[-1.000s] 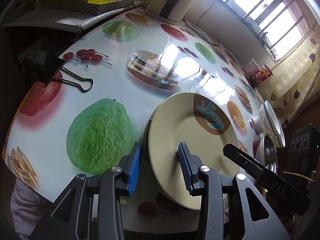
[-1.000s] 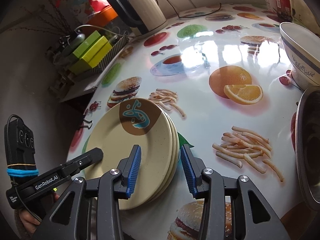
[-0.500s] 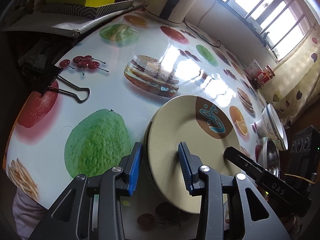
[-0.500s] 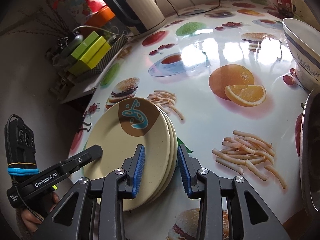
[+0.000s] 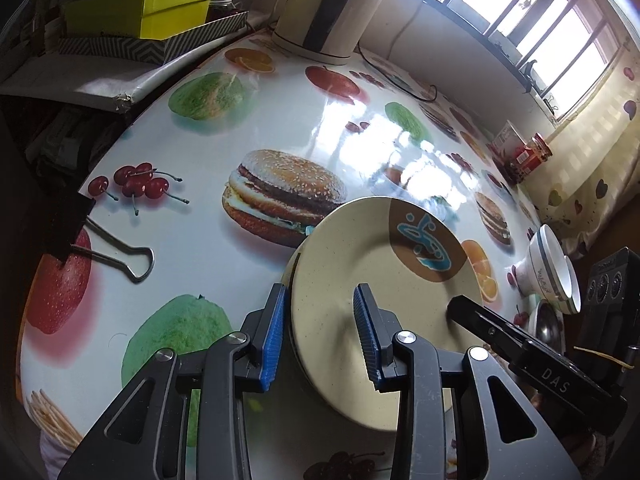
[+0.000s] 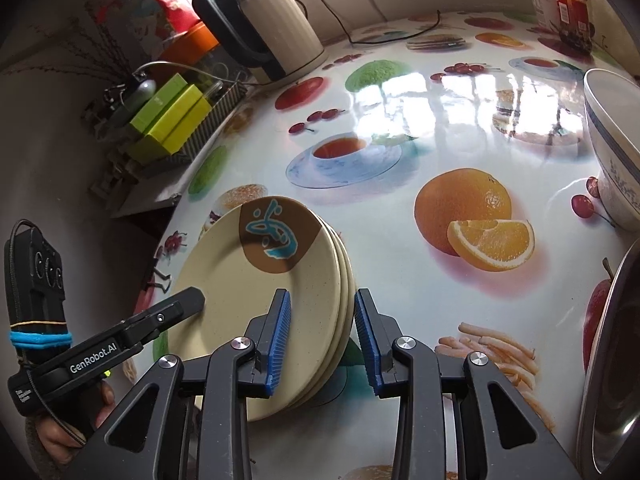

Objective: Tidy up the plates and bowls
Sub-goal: 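Press the plate rim with both open tools to settle it on the stack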

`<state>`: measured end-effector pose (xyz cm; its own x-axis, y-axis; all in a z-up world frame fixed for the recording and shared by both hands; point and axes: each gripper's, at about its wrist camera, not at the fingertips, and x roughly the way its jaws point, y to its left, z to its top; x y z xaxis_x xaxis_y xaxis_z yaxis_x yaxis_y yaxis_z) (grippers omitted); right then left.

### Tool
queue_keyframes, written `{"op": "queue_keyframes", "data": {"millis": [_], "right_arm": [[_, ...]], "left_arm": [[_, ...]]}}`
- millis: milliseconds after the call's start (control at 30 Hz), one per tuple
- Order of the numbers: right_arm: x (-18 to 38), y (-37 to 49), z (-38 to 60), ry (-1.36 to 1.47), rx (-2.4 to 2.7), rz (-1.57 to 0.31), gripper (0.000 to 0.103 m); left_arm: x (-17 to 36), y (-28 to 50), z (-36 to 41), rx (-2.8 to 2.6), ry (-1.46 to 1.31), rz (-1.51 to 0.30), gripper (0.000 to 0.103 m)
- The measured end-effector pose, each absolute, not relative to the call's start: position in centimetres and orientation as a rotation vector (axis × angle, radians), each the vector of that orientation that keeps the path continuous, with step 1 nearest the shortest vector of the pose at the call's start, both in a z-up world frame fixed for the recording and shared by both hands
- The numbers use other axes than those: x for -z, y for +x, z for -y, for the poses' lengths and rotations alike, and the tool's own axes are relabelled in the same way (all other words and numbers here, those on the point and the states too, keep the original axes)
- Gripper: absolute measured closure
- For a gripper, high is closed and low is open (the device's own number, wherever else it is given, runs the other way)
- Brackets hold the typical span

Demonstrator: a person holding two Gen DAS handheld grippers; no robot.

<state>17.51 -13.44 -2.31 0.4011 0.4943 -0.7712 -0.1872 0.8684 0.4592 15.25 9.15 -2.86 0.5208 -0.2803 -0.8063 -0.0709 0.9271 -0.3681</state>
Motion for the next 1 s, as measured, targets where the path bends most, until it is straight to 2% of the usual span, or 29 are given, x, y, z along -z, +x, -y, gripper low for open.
{"op": "queue_keyframes", "data": {"millis": [667,767,800,833,1000], "right_arm": [[2.6,19.0,13.0,0.308,-0.420,-1.082,0.072],[2.7,19.0,13.3,0.318,-0.415,-1.089,0.068],[2.7,19.0,13.3,0.311,-0.402,-1.091,0.062],[2.8,18.9,13.4,0.309,-0.393,-1.091,0.061],[3.1,18.8,13.4,0.342,-0.426,-1.113,0.061]], "left_arm": [[3.3,15.4,-9.3,0.127,-0.337,-1.051,0.067],[3.4,15.4,-9.4,0.124,-0.345,-1.055,0.065],[3.4,15.4,-9.5,0.121,-0.349,-1.057,0.063],[3.5,15.4,-9.6,0.118,-0.358,-1.060,0.062],[4.0,15.5,-9.7,0.157,-0.415,-1.077,0.062]]}}
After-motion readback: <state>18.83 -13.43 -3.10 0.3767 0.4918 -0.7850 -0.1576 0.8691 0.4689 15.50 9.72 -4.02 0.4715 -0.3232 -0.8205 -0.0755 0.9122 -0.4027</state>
